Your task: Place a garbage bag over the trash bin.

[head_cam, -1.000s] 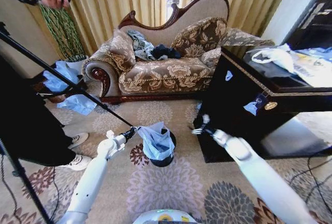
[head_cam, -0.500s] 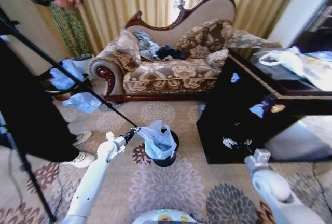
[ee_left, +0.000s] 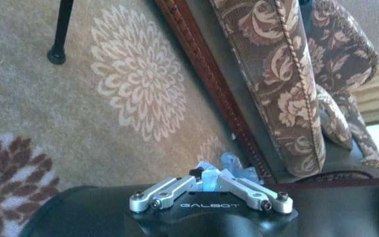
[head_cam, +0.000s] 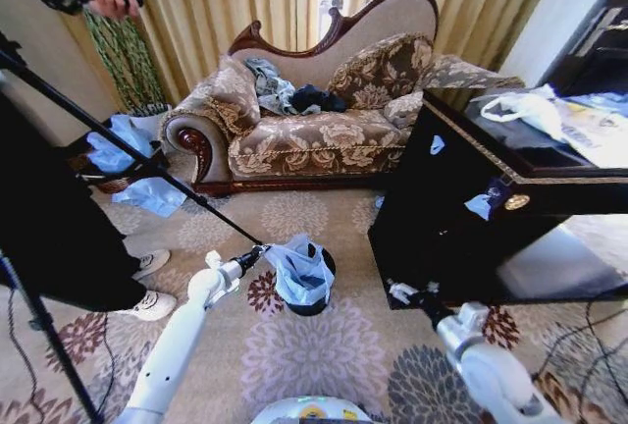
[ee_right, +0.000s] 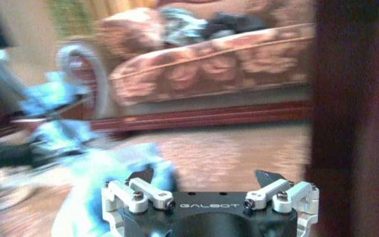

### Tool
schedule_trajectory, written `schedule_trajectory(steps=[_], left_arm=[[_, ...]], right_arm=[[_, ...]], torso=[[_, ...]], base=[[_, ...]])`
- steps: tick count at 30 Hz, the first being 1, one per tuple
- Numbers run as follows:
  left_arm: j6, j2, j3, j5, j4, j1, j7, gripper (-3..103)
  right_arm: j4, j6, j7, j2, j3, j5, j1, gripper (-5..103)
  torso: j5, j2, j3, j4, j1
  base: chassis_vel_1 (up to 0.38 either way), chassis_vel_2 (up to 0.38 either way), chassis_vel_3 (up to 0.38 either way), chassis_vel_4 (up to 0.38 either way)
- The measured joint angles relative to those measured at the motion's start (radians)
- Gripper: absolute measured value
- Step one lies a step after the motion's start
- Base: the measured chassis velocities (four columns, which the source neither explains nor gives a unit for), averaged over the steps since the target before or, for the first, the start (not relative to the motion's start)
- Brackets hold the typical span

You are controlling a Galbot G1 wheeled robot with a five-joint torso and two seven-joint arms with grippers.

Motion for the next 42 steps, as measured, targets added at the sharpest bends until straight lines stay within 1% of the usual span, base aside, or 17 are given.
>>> schedule_trajectory(steps=[3, 8, 13, 17, 19, 21, 26, 28, 30, 32, 33, 36, 37, 38, 39, 41, 42], left_arm=[[-0.009, 0.007, 0.002, 0.071, -0.033, 0.012, 0.038, 0], [-0.026, 0.005, 0.002, 0.076, -0.056, 0.012, 0.080, 0], [-0.033, 0.024, 0.009, 0.144, -0.108, 0.046, 0.144, 0], [-0.024, 0.030, 0.009, 0.084, -0.122, 0.066, 0.139, 0], [-0.015, 0.009, -0.014, -0.052, -0.131, 0.080, 0.103, 5], [-0.006, 0.003, -0.021, -0.082, -0.132, 0.086, 0.075, 11], [-0.023, -0.004, -0.025, 0.007, -0.099, 0.121, 0.047, 32], [-0.030, -0.015, -0.064, -0.036, -0.077, 0.123, 0.027, 37], [-0.004, 0.000, -0.067, -0.042, -0.063, 0.130, 0.012, 43], [0.000, 0.068, -0.022, 0.166, -0.077, 0.193, 0.115, 54], [0.000, 0.068, -0.022, 0.166, -0.077, 0.193, 0.115, 54], [-0.040, 0.149, -0.028, 0.473, -0.197, 0.226, 0.241, 70], [-0.083, 0.200, -0.014, 0.614, -0.226, 0.236, 0.278, 76], [-0.143, 0.253, 0.000, 0.730, -0.241, 0.247, 0.315, 81], [-0.143, 0.253, 0.000, 0.730, -0.241, 0.247, 0.315, 81], [-0.230, 0.293, 0.008, 0.839, -0.248, 0.247, 0.346, 86], [-0.295, 0.299, 0.012, 0.927, -0.244, 0.230, 0.354, 91]], right_arm=[[-0.008, 0.038, -0.037, 0.016, -0.054, -0.056, -0.007, 100], [0.002, 0.042, -0.041, 0.031, -0.078, -0.087, -0.028, 100], [0.018, 0.033, -0.042, 0.038, -0.094, -0.136, -0.091, 100], [0.023, 0.033, -0.053, 0.050, -0.124, -0.158, -0.116, 100], [0.028, 0.030, -0.053, 0.053, -0.154, -0.172, -0.128, 100], [0.030, 0.022, -0.048, 0.055, -0.165, -0.171, -0.128, 100], [0.011, 0.003, -0.025, 0.066, -0.180, -0.197, -0.099, 100], [0.005, -0.002, -0.021, 0.067, -0.177, -0.203, -0.099, 100], [0.001, -0.004, -0.016, 0.069, -0.174, -0.208, -0.103, 100], [-0.005, -0.008, -0.013, 0.066, -0.178, -0.220, -0.117, 100], [-0.005, -0.008, -0.013, 0.066, -0.178, -0.220, -0.117, 100], [-0.015, -0.008, -0.014, 0.071, -0.204, -0.229, -0.110, 100], [-0.026, -0.010, -0.013, 0.081, -0.224, -0.232, -0.089, 100], [-0.035, -0.011, -0.012, 0.092, -0.241, -0.239, -0.063, 100], [-0.035, -0.011, -0.012, 0.092, -0.241, -0.239, -0.063, 100], [-0.041, -0.011, -0.011, 0.108, -0.257, -0.245, -0.036, 100], [-0.046, -0.010, -0.001, 0.117, -0.263, -0.245, -0.029, 100]], torso=[[0.0005, 0.000, 0.000, 0.0006, 0.000], [0.0005, 0.000, 0.000, 0.0000, 0.000], [0.0003, 0.000, 0.000, 0.0003, 0.000], [0.0004, 0.000, 0.000, 0.0000, 0.000], [0.0000, 0.000, 0.000, 0.0002, 0.000], [0.0005, 0.000, 0.000, 0.0000, 0.000], [0.0009, 0.000, 0.000, 0.0003, 0.000], [-0.0004, 0.000, 0.000, 0.0002, 0.000], [0.0014, 0.000, 0.000, 0.0000, 0.000], [-0.0013, 0.000, 0.000, 0.0006, 0.000], [-0.0013, 0.000, 0.000, 0.0006, 0.000], [0.0017, 0.000, 0.000, 0.0004, 0.000], [-0.0005, 0.000, 0.000, -0.0003, 0.000], [0.0000, 0.000, 0.000, 0.0000, 0.000], [0.0000, 0.000, 0.000, 0.0000, 0.000], [0.0022, 0.000, 0.000, 0.0005, 0.000], [-0.0002, 0.000, 0.000, 0.0008, 0.000]], base=[[0.000, 0.000, 0.000, 0.000], [0.000, 0.000, 0.000, 0.000], [0.000, 0.000, 0.000, 0.000], [0.000, 0.000, 0.000, 0.000], [0.000, 0.000, 0.000, 0.000], [0.000, 0.000, 0.000, 0.000], [0.000, 0.000, 0.000, 0.000], [0.000, 0.000, 0.000, 0.000], [0.000, 0.000, 0.000, 0.000], [0.000, 0.000, 0.000, 0.000], [0.000, 0.000, 0.000, 0.000], [0.000, 0.000, 0.000, 0.000], [0.000, 0.000, 0.000, 0.000], [0.000, 0.000, 0.000, 0.000], [0.000, 0.000, 0.000, 0.000], [0.000, 0.000, 0.000, 0.000], [0.000, 0.000, 0.000, 0.000]])
